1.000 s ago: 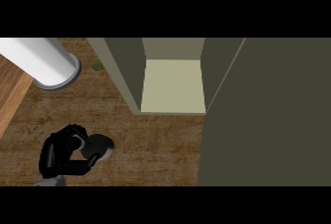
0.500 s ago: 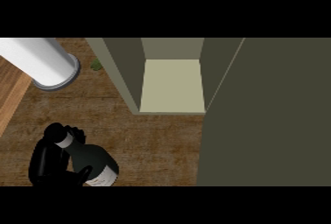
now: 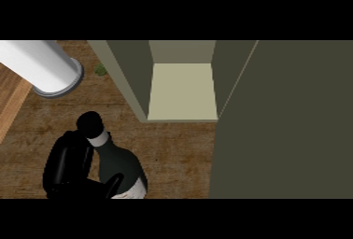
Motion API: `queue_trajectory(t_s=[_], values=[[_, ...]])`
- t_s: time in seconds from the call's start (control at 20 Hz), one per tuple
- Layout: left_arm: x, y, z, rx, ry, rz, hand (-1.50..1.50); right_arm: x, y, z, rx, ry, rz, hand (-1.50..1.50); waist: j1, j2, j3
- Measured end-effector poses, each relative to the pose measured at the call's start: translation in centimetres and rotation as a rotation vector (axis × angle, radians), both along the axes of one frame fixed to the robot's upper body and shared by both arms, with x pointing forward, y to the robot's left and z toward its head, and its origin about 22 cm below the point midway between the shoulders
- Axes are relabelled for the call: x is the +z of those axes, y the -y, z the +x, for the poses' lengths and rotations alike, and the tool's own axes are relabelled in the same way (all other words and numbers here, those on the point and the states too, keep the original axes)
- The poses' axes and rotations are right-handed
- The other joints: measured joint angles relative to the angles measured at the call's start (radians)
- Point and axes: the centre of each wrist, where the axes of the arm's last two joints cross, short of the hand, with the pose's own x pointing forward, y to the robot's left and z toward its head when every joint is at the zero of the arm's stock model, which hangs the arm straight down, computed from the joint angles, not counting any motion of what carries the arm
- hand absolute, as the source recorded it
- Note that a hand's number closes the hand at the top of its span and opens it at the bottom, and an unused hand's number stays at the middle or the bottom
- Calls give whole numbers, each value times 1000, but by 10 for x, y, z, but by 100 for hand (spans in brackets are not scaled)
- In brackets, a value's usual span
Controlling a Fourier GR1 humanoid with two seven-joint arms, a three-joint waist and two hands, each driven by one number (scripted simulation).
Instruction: Pick up the wine, place it into the cabinet and close the cabinet
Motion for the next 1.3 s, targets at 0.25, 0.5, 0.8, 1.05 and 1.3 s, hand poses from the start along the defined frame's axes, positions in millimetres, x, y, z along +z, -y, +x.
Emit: queue_trajectory(t_s=[0.25, 0.5, 0.8, 1.05, 1.3], values=[[25, 36, 2, -42, 10, -19, 150, -4, -1, -2, 8, -9, 10, -150, -3, 0, 0], [46, 70, 12, -55, 11, -41, 150, -6, 3, -1, 2, -1, 3, -150, -5, 2, 0], [65, 107, 20, -53, 4, -47, 150, 4, 3, 3, -6, 7, -1, -150, -7, 2, -1], [76, 128, 34, -12, 4, -29, 150, -1, 4, 1, 1, 3, 5, -150, -9, 2, -1], [81, 142, 47, 18, 2, -18, 150, 2, 5, 2, 1, 9, -9, -150, -8, 2, -1]])
